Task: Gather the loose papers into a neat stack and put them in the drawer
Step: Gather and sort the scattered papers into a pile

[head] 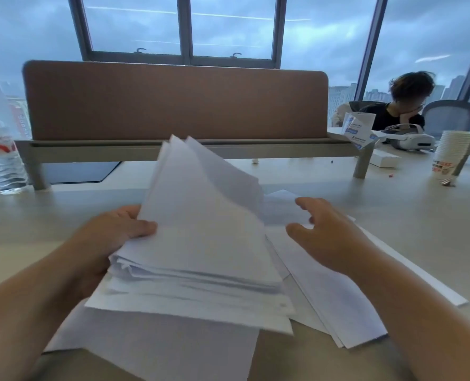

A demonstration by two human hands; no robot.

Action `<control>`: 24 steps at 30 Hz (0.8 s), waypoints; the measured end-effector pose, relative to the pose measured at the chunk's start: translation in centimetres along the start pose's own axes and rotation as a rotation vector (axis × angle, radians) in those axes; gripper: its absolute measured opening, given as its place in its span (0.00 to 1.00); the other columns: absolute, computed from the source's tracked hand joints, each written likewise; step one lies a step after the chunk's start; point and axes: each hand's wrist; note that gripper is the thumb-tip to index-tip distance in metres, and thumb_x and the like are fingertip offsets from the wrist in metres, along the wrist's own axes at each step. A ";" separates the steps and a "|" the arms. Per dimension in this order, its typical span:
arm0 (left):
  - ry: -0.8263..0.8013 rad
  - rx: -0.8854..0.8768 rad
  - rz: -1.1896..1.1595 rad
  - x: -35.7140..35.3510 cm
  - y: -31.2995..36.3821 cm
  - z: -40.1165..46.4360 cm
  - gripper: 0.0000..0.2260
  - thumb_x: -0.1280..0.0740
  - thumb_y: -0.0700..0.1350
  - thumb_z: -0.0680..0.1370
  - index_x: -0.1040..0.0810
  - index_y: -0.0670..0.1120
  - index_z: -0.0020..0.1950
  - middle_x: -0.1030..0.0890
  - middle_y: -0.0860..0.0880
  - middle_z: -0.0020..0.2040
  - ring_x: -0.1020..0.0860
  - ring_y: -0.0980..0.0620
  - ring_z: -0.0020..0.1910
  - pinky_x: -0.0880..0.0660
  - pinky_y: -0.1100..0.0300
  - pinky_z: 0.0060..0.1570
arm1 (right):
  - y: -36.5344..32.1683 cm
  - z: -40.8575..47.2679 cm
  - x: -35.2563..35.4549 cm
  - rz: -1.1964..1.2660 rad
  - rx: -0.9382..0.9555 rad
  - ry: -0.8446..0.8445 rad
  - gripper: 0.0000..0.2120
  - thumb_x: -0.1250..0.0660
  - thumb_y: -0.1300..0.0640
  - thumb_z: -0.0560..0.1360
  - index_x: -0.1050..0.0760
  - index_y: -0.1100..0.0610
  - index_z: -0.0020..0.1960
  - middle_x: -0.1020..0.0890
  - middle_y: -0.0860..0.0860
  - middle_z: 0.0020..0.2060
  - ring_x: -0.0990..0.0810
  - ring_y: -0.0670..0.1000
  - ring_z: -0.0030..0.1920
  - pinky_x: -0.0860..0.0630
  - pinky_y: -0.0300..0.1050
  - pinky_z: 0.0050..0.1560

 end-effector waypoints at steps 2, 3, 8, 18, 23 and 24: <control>0.067 -0.012 -0.085 0.7 0.1 0.4 0.12 0.38 0.32 0.83 0.20 0.45 0.48 0.13 0.48 0.31 0.18 0.54 0.22 0.26 0.66 0.19 | 0.3 -0.1 0.9 -0.075 -0.088 0.000 0.38 0.32 0.38 0.73 0.37 0.49 0.79 0.30 0.49 0.76 0.31 0.56 0.74 0.30 0.58 0.72; 0.100 -0.018 -0.118 1.0 0.0 0.6 0.12 0.38 0.32 0.83 0.21 0.45 0.48 0.13 0.48 0.32 0.18 0.54 0.22 0.26 0.65 0.18 | 0.3 -0.3 1.1 -0.113 -0.124 -0.039 0.41 0.32 0.36 0.71 0.37 0.49 0.80 0.31 0.51 0.76 0.31 0.57 0.74 0.30 0.58 0.71; 0.154 -0.013 -0.158 0.7 -1.1 0.7 0.10 0.38 0.34 0.83 0.19 0.44 0.50 0.15 0.48 0.30 0.22 0.42 0.32 0.27 0.58 0.29 | -0.7 -1.4 0.5 -0.289 -0.160 -0.273 0.50 0.34 0.27 0.56 0.32 0.50 0.73 0.25 0.51 0.64 0.25 0.54 0.60 0.24 0.54 0.62; 0.101 0.001 -0.166 -0.3 -1.6 0.6 0.11 0.38 0.35 0.83 0.17 0.44 0.55 0.12 0.39 0.46 0.16 0.39 0.39 0.23 0.49 0.45 | -1.5 -1.3 -0.3 -0.283 -0.136 -0.298 0.26 0.27 0.39 0.67 0.28 0.50 0.59 0.25 0.48 0.53 0.24 0.50 0.51 0.23 0.48 0.54; 0.077 0.003 -0.170 -0.5 -1.8 0.5 0.10 0.38 0.35 0.83 0.17 0.43 0.57 0.11 0.39 0.45 0.16 0.40 0.38 0.23 0.49 0.44 | -1.5 -1.4 -0.5 -0.309 -0.119 -0.271 0.29 0.29 0.45 0.69 0.30 0.50 0.68 0.26 0.49 0.60 0.24 0.53 0.58 0.23 0.52 0.61; 0.075 0.006 -0.175 -0.5 -1.8 0.5 0.10 0.38 0.35 0.83 0.17 0.42 0.57 0.11 0.39 0.46 0.16 0.39 0.39 0.23 0.48 0.45 | -1.5 -1.3 -0.6 -0.311 -0.112 -0.267 0.28 0.30 0.46 0.70 0.30 0.50 0.68 0.26 0.50 0.61 0.24 0.53 0.59 0.23 0.52 0.62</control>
Point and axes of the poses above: each hand's wrist, its own z-axis towards the middle knuckle, its own x-axis out of the back of the hand, y = z × x
